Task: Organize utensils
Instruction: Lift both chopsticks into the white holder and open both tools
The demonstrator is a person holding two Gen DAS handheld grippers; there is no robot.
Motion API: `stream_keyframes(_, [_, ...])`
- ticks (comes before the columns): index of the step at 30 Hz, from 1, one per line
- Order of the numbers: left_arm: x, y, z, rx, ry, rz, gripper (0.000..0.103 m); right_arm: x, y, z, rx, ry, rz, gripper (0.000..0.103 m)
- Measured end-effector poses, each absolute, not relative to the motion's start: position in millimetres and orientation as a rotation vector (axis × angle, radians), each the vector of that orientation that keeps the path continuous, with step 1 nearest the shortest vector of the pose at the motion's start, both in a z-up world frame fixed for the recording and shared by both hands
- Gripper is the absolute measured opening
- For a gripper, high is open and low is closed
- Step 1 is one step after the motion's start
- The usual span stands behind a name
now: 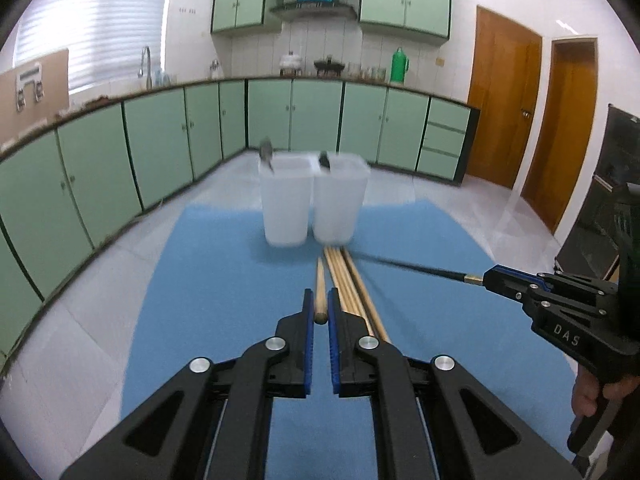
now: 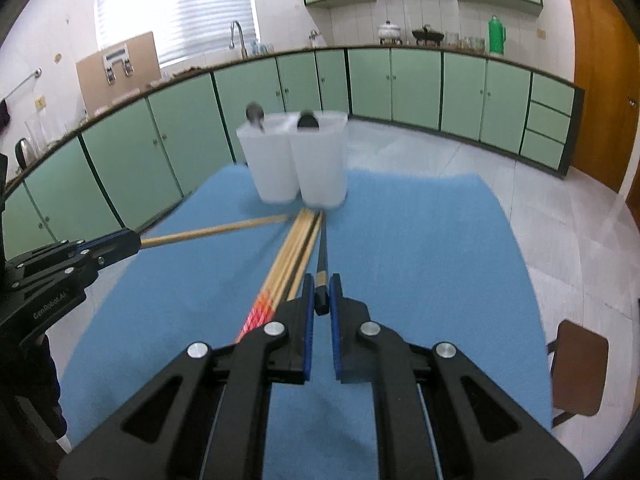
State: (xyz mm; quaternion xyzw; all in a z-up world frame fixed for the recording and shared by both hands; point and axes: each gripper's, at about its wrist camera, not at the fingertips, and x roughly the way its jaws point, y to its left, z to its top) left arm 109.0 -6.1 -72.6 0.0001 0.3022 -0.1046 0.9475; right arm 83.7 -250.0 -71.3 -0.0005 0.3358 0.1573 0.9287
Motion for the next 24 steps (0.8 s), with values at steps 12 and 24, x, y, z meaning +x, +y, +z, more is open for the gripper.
stream_keyframes(12, [143.3, -8.1, -12.3, 0.029, 0.493, -0.246, 0.006, 126.9, -251.8, 13.4, 0.010, 0.599, 0.400, 0.006])
stream_keyframes(24, [167.6, 2.6, 14.8, -0.015, 0.465, -0.284, 0.006, 171.0, -250.4, 53.3, 0.006, 0.579, 0.445, 0.006])
